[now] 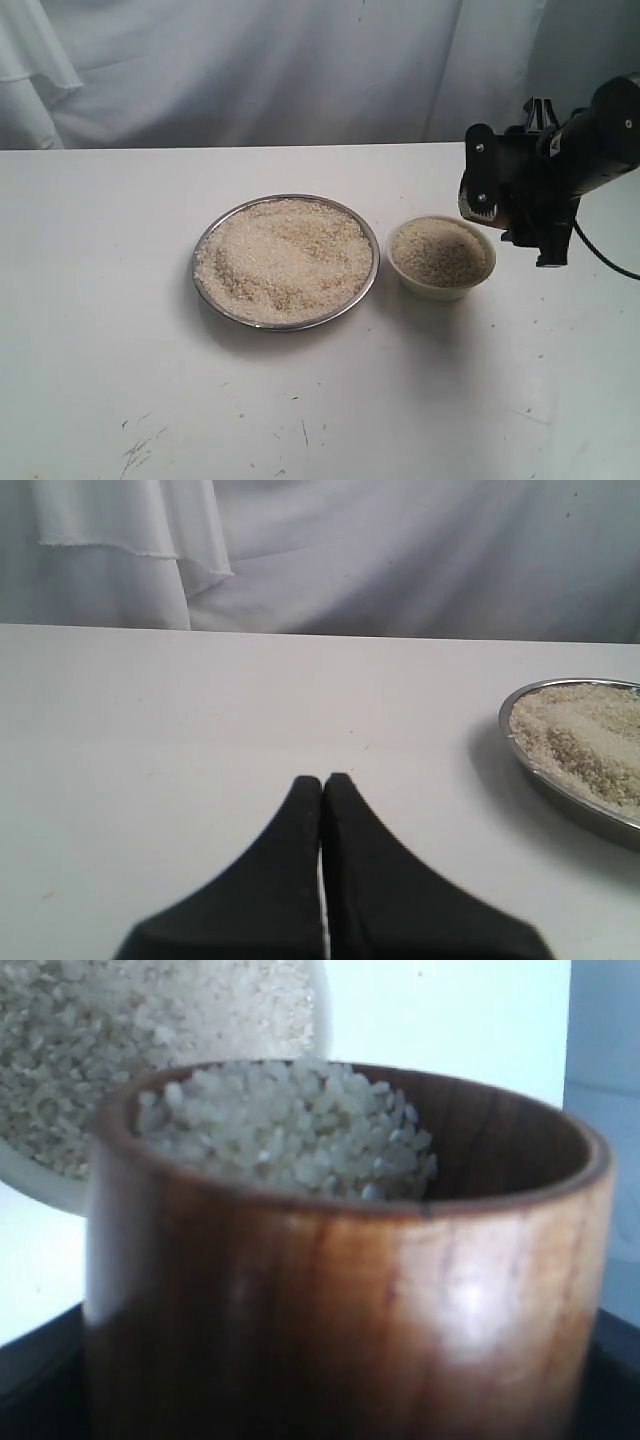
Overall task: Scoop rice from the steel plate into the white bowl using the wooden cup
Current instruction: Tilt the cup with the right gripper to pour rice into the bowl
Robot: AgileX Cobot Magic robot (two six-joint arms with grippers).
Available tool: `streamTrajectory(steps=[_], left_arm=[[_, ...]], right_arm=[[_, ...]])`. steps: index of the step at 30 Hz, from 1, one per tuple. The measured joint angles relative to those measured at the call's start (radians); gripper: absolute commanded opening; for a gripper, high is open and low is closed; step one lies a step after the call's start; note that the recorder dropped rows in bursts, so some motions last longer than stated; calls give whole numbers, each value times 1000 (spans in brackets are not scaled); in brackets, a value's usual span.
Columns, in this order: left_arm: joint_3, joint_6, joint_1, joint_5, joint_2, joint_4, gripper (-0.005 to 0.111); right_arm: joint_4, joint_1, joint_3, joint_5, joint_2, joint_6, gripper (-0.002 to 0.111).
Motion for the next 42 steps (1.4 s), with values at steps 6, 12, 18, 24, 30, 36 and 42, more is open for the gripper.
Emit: streamTrajectory(steps=[6,12,18,24,30,36,42], left_arm=[[0,0,0,0,0,0,0],[0,0,0,0,0,0,0],[0,0,0,0,0,0,0],[0,0,0,0,0,0,0],[0,0,0,0,0,0,0],[0,0,0,0,0,0,0],[0,0,0,0,0,0,0]], right_arm=[[-2,0,20,-45,0,-28,0],[-10,0,20,-68,4,-28,0],[-22,0,20,-73,39,-28,0],[-63,0,20,-87,54,-28,0],[-85,0,20,-91,58,-28,0],[-104,0,20,-95,58,-28,0],[-130,0,20,-96,58,-35,0]])
